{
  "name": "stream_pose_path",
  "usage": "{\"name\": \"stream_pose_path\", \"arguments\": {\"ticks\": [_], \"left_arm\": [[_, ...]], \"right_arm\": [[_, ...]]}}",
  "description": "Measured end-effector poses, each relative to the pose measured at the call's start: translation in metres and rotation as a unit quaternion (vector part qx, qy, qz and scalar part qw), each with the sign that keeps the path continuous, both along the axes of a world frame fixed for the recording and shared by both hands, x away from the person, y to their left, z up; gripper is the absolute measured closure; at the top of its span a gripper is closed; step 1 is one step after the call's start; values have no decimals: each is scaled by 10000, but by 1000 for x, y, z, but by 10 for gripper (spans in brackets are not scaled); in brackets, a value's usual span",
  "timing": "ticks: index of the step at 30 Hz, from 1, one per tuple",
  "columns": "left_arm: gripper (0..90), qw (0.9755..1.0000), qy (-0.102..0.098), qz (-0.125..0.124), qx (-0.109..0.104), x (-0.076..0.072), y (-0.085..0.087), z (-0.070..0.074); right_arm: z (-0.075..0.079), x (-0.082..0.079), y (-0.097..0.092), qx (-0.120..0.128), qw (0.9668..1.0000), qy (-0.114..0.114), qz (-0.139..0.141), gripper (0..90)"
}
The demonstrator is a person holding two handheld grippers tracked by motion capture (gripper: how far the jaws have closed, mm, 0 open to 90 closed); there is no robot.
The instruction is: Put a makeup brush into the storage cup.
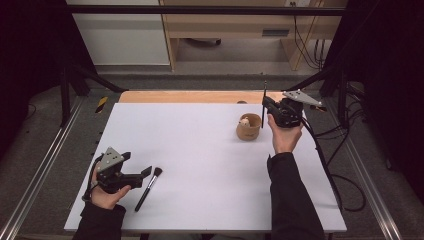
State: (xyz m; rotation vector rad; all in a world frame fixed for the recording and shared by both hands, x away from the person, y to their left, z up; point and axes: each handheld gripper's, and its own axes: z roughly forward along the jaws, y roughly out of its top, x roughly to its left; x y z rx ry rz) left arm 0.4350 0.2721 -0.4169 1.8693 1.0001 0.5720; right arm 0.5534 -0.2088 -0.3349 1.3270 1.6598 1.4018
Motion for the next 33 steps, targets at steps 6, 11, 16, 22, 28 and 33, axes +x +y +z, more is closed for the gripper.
{"name": "stream_pose_path", "arguments": {"ticks": [6, 11, 16, 22, 28, 33], "left_arm": [[68, 10000, -7, 3, -1, 0, 0, 0], [69, 10000, -8, 3, -7, 0, 0, 0], [69, 10000, -4, 2, -14, 0, 0, 0], [69, 10000, -10, 4, -30, 0, 1, 0], [69, 10000, -1, -13, -26, 0, 0, 0], [69, 10000, -4, -9, -32, 0, 1, 0]], "right_arm": [[0, 6, 1, -8, 10000, -48, -55, 857], [-1, 13, 3, -12, 10000, -53, -83, 857], [-4, 18, 4, 7, 9999, -53, -88, 857], [-8, 25, 6, -1, 9999, -40, -138, 857], [-10, 29, 6, -5, 9998, -50, -177, 857], [-14, 34, 7, -31, 9998, -51, -212, 857]]}}
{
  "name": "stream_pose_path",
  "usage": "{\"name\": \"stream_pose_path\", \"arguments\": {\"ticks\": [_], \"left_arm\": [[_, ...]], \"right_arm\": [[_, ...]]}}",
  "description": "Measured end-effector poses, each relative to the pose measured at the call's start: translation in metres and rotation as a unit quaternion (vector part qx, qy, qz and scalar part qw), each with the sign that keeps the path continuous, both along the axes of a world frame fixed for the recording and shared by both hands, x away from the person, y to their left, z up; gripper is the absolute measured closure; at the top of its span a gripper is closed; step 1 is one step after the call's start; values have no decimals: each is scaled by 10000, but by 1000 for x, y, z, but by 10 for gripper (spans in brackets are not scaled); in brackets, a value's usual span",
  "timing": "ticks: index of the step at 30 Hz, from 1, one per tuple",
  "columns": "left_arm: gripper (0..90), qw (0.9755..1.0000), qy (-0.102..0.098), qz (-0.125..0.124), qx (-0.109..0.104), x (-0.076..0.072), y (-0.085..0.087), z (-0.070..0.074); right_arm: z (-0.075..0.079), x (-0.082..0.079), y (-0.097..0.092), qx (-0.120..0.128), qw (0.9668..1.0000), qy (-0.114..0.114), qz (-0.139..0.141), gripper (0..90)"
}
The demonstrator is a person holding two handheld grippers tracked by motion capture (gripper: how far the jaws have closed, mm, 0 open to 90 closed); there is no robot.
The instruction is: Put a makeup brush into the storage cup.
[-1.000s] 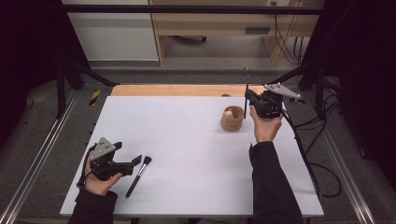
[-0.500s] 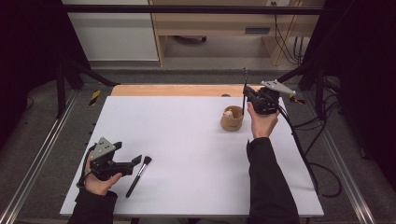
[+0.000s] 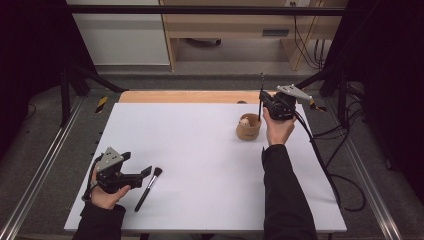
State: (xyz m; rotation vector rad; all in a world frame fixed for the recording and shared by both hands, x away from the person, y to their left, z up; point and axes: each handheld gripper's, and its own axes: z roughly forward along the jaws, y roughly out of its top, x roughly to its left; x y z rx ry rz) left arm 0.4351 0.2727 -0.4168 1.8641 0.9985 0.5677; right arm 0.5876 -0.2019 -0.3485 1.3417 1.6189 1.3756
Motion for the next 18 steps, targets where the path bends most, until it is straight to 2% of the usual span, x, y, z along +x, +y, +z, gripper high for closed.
{"name": "stream_pose_path", "arguments": {"ticks": [18], "left_arm": [[69, 10000, 7, -3, -11, 0, 0, 0]], "right_arm": [[-11, 13, 2, -15, 10000, 77, -45, 857]]}}
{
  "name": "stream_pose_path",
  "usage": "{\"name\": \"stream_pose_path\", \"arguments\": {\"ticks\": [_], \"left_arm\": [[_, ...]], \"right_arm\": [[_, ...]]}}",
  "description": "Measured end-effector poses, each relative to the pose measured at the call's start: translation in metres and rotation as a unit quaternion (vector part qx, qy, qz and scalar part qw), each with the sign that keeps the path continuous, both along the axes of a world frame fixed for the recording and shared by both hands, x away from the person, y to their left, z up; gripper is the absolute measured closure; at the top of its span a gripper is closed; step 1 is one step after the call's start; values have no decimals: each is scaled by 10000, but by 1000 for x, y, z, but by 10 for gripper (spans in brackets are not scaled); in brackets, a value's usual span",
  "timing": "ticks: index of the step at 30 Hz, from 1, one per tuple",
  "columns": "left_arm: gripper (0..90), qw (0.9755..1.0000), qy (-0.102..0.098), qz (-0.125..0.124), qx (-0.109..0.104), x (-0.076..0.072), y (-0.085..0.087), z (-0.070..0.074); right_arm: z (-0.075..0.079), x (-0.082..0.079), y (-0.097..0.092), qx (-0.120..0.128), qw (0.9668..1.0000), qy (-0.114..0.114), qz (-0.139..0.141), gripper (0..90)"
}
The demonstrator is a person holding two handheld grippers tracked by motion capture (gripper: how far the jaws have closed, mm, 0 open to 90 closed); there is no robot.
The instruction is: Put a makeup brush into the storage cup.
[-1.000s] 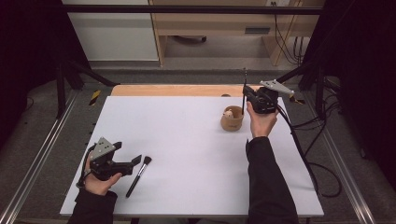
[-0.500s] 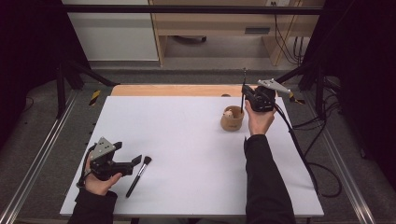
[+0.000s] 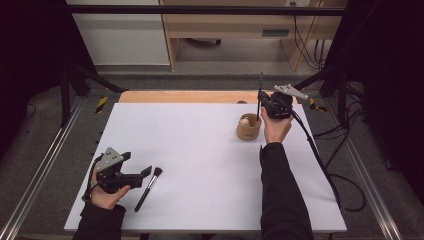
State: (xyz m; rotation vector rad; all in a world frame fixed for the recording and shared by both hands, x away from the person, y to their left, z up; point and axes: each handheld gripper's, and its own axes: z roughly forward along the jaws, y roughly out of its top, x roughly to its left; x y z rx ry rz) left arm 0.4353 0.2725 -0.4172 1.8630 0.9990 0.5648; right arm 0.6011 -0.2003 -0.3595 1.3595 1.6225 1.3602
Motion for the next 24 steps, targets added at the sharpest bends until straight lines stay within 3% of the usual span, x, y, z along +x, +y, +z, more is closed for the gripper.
{"name": "stream_pose_path", "arguments": {"ticks": [24], "left_arm": [[68, 10000, 6, -8, 7, 0, 0, -1]], "right_arm": [[-17, 12, 4, -33, 10000, 89, 18, 857]]}}
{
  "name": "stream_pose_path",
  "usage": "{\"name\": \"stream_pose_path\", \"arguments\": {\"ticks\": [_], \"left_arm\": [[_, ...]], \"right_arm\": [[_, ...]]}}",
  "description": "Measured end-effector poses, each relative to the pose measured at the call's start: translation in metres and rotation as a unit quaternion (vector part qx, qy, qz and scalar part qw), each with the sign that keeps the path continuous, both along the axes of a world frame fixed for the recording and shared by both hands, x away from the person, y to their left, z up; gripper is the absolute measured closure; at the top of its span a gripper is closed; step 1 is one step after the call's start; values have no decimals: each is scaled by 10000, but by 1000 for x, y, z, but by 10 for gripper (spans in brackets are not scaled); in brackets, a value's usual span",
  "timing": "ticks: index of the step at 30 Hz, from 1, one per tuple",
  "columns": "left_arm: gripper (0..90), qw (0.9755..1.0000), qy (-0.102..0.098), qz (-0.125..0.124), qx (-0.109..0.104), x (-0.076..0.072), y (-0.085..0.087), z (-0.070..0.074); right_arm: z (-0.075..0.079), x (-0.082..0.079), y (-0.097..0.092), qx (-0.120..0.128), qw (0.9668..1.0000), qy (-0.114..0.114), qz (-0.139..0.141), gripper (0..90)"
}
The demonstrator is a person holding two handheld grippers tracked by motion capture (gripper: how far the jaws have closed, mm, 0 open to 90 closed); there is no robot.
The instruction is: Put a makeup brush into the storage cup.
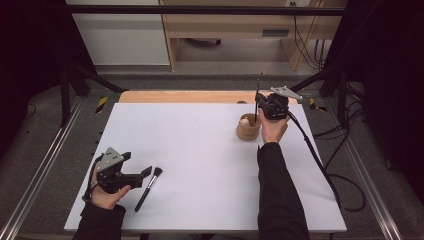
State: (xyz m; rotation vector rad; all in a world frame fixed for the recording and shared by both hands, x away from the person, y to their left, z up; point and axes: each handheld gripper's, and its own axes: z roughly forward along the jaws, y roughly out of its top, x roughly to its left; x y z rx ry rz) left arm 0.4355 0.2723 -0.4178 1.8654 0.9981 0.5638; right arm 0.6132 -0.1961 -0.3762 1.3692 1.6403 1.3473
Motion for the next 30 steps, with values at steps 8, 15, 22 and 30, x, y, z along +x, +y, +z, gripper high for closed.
{"name": "stream_pose_path", "arguments": {"ticks": [8, 15, 22, 30], "left_arm": [[68, 10000, -4, -2, -1, 0, 0, 0], [68, 10000, 3, -3, -2, 0, -1, 0], [68, 10000, 4, -6, -2, 0, -1, 0], [68, 10000, 5, -5, 0, 0, -1, -1]], "right_arm": [[-8, 3, -1, -35, 9999, 127, -3, 857], [-13, 4, 1, -49, 9999, 135, 17, 857], [-19, 6, 2, -58, 9998, 178, 22, 857], [-26, 5, 1, -27, 9997, 252, 14, 857]]}}
